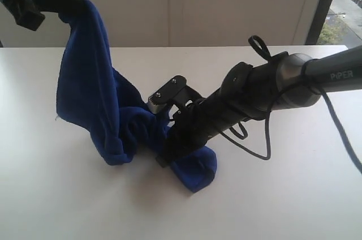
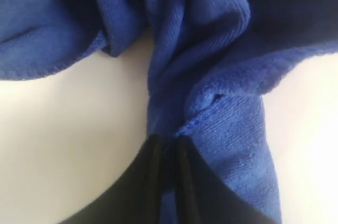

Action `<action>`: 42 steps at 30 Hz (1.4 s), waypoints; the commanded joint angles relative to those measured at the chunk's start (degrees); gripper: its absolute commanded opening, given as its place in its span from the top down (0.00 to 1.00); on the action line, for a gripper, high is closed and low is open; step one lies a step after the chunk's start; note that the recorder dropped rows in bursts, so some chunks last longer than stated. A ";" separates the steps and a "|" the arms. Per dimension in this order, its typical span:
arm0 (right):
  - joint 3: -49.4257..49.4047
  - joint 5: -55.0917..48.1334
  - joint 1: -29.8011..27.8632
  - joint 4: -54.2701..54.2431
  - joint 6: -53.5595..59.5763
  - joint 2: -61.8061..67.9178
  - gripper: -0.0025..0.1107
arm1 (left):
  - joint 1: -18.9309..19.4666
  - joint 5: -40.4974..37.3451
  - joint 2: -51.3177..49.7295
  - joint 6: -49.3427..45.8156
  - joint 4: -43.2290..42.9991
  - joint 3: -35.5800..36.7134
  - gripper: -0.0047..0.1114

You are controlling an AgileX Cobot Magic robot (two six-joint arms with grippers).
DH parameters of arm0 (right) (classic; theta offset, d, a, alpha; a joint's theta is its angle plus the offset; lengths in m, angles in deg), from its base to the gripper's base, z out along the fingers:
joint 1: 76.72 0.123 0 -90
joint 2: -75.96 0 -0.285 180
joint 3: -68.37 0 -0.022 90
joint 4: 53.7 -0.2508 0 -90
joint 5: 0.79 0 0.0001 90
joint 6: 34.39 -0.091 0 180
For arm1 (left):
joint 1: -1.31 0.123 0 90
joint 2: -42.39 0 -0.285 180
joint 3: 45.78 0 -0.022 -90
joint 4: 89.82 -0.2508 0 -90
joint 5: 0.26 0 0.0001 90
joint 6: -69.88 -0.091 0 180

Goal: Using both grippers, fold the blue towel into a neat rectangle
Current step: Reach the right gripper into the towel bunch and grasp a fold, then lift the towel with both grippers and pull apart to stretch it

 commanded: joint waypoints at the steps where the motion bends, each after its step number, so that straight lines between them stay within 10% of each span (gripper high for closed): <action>1: 0.12 -1.25 0.04 2.72 -0.23 -0.77 0.98 | -0.10 -0.24 0.53 0.08 0.72 -0.24 0.96; 14: 0.66 -6.38 -4.14 50.74 -36.28 -16.05 0.98 | -0.10 -0.25 0.53 0.58 -5.24 -0.24 0.96; 42: 0.69 -24.80 -8.57 99.48 -76.49 -42.19 0.98 | -0.10 3.86 11.13 6.26 -24.42 -0.24 0.96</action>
